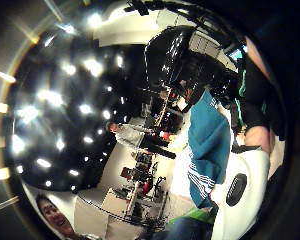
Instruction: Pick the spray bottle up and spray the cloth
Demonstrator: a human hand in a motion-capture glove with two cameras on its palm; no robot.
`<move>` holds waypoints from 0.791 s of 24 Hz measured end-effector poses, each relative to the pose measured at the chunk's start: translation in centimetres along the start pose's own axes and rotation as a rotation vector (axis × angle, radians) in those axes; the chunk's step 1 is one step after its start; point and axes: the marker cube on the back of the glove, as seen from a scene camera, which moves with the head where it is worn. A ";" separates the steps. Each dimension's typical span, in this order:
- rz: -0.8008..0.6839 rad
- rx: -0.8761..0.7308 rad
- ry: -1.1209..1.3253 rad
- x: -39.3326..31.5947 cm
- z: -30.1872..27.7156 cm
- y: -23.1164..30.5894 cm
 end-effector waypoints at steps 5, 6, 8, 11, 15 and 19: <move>-0.028 0.007 0.002 -0.4 -1.3 0.9; -0.035 0.010 0.006 -0.4 -1.4 1.1; -0.042 0.002 0.014 -0.4 -1.6 1.2; -0.040 -0.024 0.025 -0.5 -1.6 0.9; -0.042 -0.072 0.036 -0.5 -1.0 -0.1; -0.002 -0.142 0.031 -0.2 0.3 -1.5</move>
